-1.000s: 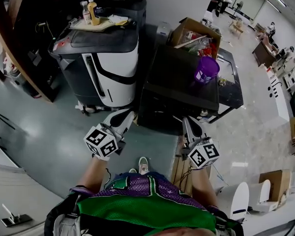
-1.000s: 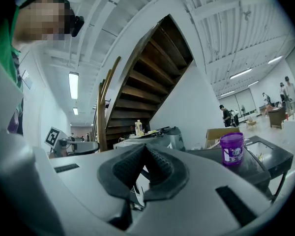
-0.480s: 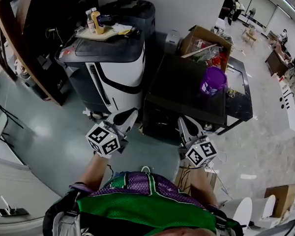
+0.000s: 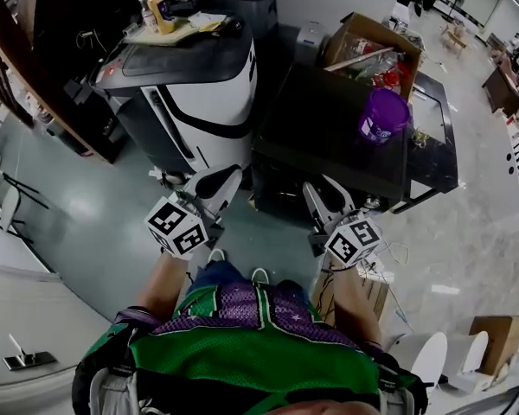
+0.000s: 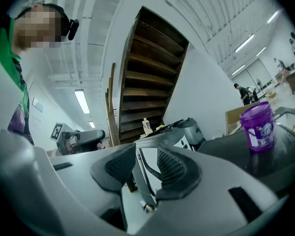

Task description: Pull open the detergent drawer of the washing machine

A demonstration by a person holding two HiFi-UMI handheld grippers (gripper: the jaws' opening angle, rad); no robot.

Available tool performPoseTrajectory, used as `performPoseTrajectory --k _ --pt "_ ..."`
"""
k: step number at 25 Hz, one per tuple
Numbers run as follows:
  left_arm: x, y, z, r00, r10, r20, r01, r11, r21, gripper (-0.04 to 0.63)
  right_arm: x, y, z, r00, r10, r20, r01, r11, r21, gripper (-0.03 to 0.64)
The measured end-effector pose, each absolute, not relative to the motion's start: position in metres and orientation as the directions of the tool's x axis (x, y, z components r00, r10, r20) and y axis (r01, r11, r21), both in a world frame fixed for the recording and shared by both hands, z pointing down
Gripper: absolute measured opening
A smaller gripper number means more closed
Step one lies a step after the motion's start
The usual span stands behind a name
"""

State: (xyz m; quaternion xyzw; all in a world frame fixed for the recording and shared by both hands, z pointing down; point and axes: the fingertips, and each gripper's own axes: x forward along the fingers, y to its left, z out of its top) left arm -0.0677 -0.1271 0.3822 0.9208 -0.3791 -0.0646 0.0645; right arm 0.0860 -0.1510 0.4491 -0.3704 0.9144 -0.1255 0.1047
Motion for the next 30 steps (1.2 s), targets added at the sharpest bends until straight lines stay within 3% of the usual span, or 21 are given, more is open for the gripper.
performPoseTrajectory --k 11,19,30 --pt "-0.081 -0.174 0.419 0.709 -0.705 -0.012 -0.686 -0.694 0.218 0.018 0.057 -0.201 0.574 -0.716 -0.695 0.066 -0.645 0.621 -0.446 0.124" --pt "-0.089 -0.201 0.437 0.726 -0.688 0.026 -0.672 -0.7 0.24 0.018 0.035 -0.235 0.663 -0.716 -0.69 0.105 -0.611 0.548 -0.571 0.137" --pt "-0.099 -0.222 0.447 0.762 -0.642 0.082 -0.642 -0.735 0.22 0.017 0.011 -0.28 0.768 -0.657 -0.723 0.213 -0.62 0.358 -0.699 0.153"
